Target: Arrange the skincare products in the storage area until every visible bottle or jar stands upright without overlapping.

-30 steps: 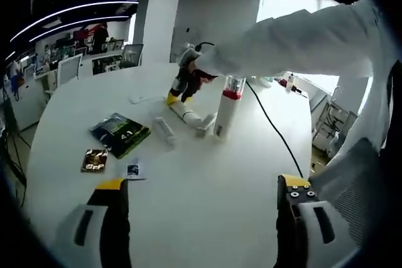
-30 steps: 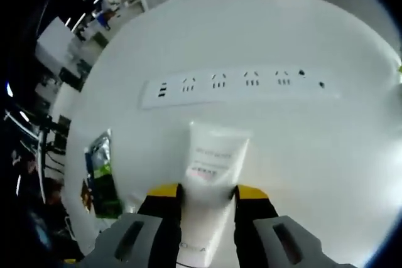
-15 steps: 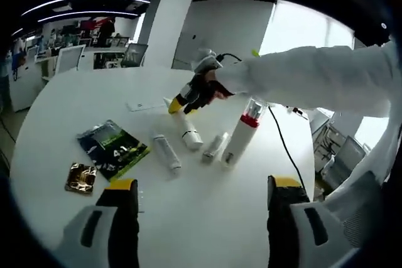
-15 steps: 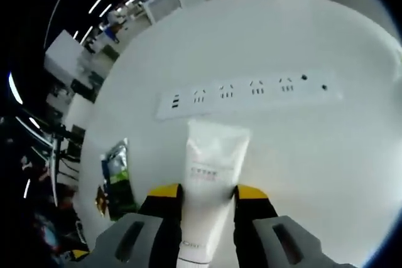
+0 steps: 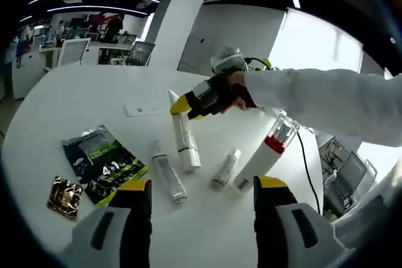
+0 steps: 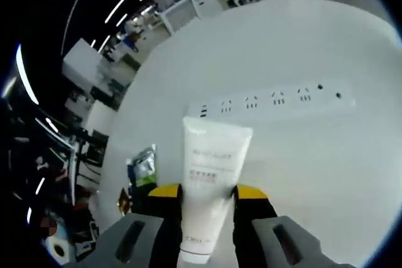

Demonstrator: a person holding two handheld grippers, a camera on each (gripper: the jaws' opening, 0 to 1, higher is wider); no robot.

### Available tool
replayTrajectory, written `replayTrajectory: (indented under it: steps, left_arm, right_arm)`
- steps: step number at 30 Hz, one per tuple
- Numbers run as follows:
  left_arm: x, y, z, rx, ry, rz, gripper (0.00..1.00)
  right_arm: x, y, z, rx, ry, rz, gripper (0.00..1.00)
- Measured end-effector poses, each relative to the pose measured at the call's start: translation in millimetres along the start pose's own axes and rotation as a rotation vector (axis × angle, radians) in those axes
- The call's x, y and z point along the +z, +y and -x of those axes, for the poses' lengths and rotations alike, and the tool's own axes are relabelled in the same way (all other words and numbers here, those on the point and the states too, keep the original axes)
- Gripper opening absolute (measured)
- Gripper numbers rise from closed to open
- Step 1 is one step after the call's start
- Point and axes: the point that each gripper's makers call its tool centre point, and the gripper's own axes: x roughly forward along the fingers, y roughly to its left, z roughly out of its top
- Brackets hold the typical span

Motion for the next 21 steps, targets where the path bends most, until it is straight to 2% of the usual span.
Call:
replayTrajectory:
  steps: [2,7,10,15,18,21]
  left_arm:
    - [-0.9,4.4,-5.6,0.013,0.004,-0.004,0.60]
    - [-1.2,-3.2,-16.5,0.034,0.022,-0.029,0.60]
    - [-2.0,-4.1,-27.5,0.043,0.051,-0.060,0.59]
    - [-1.0,-18.2,-38.1,0.027,0.065,-0.081,0.57]
    - [-1.0,-25.5,-44.0,0.015,0.066,-0.089,0.55]
    - [-4.5,-20.6,-53.1,0.025,0.103,-0.118,0.54]
  right_arm:
    - [-1.8,-0.1,0.3,0.004,0.001,0.011,0.22]
    - [-4.2,0.0,3.4,0.042,-0.014,0.018,0.21]
    - [-6.4,3.1,7.2,0.066,-0.021,0.022,0.21]
    - [-6.3,9.7,14.0,0.127,-0.051,-0.007,0.21]
    - [-7.4,10.6,16.3,0.139,-0.058,-0.007,0.21]
    - [-7.1,11.8,18.9,0.155,-0.072,0.008,0.20]
